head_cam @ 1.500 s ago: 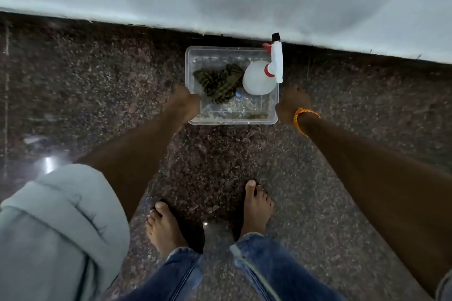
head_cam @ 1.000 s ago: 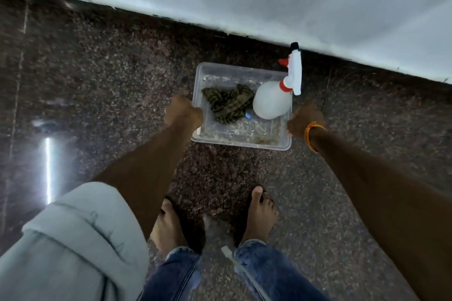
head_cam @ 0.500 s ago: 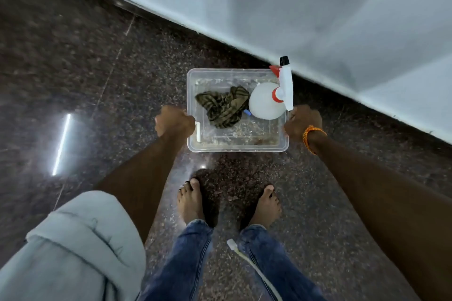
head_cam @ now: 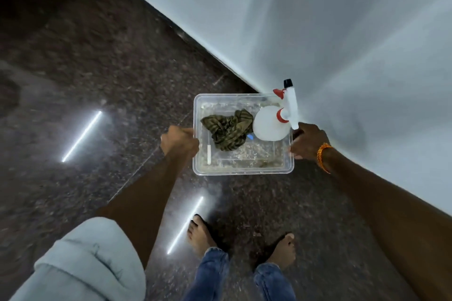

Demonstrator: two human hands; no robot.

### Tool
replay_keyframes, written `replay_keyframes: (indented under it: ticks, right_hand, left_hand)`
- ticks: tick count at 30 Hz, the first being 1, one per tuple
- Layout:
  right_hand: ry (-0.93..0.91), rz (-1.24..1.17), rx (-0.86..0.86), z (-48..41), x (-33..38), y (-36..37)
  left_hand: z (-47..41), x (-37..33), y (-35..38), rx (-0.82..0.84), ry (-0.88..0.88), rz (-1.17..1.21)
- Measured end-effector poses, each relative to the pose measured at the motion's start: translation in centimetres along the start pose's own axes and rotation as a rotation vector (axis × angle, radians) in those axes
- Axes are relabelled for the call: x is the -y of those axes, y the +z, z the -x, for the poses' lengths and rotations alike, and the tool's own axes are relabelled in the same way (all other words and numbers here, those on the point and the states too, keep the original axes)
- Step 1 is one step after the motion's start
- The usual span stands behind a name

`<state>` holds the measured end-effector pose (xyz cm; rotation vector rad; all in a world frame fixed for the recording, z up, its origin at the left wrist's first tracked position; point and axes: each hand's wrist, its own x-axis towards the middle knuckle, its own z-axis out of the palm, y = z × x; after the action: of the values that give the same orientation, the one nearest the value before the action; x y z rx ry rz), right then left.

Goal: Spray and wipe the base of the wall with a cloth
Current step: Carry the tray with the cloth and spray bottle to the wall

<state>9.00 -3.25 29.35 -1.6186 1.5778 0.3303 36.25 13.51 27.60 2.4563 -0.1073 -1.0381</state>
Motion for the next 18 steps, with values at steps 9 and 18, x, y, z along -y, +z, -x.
replay_keyframes:
  ticks: [9,18]
  right_hand:
    - [0.001,-0.136,0.200,-0.7,16.4,2.6]
    - [0.113,-0.256,0.353,-8.8,29.8,8.4]
  left_hand:
    - [-4.6,-0.7,-13.2,-0.140,-0.048,0.108]
    - [-13.3,-1.7,-21.0,-0.224,-0.219,0.166]
